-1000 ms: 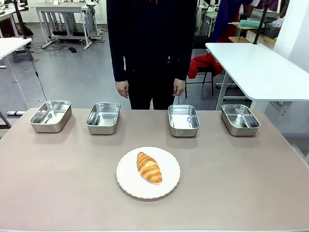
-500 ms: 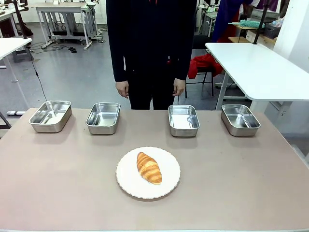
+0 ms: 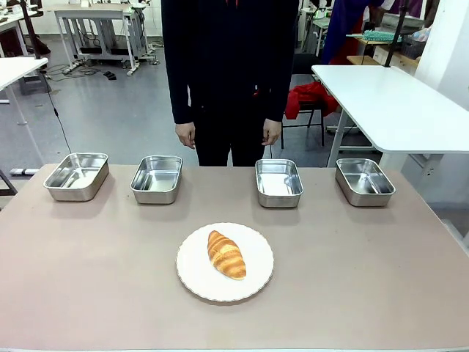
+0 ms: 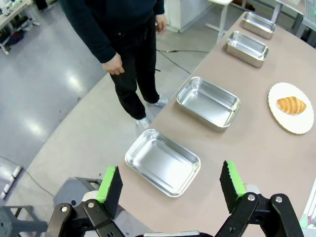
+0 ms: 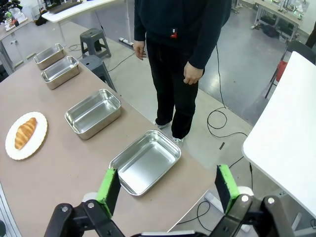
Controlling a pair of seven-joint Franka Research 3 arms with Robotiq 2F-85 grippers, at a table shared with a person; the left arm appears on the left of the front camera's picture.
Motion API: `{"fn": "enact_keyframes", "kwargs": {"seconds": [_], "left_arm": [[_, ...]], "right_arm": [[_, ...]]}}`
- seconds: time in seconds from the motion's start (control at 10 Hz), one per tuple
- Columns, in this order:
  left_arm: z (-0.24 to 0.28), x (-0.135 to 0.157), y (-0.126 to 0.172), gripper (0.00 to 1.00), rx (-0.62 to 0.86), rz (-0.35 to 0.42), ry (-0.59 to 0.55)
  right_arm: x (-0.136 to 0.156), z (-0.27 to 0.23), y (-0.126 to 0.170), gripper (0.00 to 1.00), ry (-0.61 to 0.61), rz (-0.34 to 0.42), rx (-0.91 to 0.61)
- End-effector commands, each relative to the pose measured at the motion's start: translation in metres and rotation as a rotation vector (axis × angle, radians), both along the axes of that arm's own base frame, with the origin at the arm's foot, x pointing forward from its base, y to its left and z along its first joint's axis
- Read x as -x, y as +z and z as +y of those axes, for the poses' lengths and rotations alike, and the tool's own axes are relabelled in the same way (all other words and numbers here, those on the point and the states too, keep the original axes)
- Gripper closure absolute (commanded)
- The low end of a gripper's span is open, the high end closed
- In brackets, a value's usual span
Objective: Place the bread in the container.
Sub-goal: Place the Butter Roll into the Airtight Container indicated by the human.
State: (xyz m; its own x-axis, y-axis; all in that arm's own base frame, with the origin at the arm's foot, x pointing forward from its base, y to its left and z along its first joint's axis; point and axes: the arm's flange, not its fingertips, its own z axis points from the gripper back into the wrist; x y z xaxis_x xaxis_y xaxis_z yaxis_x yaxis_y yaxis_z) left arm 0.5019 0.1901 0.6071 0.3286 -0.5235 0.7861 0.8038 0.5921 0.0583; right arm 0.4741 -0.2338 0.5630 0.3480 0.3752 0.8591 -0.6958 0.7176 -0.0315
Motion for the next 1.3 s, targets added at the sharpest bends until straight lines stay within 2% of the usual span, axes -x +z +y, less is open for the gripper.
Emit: {"fn": "enact_keyframes", "kwargs": {"seconds": [0.0, 1.2], "left_arm": [[-0.0002, -0.0003, 0.0001, 0.00, 0.015, -0.008, 0.008], [-0.0002, -0.0003, 0.0001, 0.00, 0.015, -0.008, 0.008]], "right_arm": [[0.0001, 0.0012, 0.0018, 0.00, 0.001, -0.004, 0.001], [0.0001, 0.0012, 0.0018, 0.00, 0.001, -0.004, 0.001]]}}
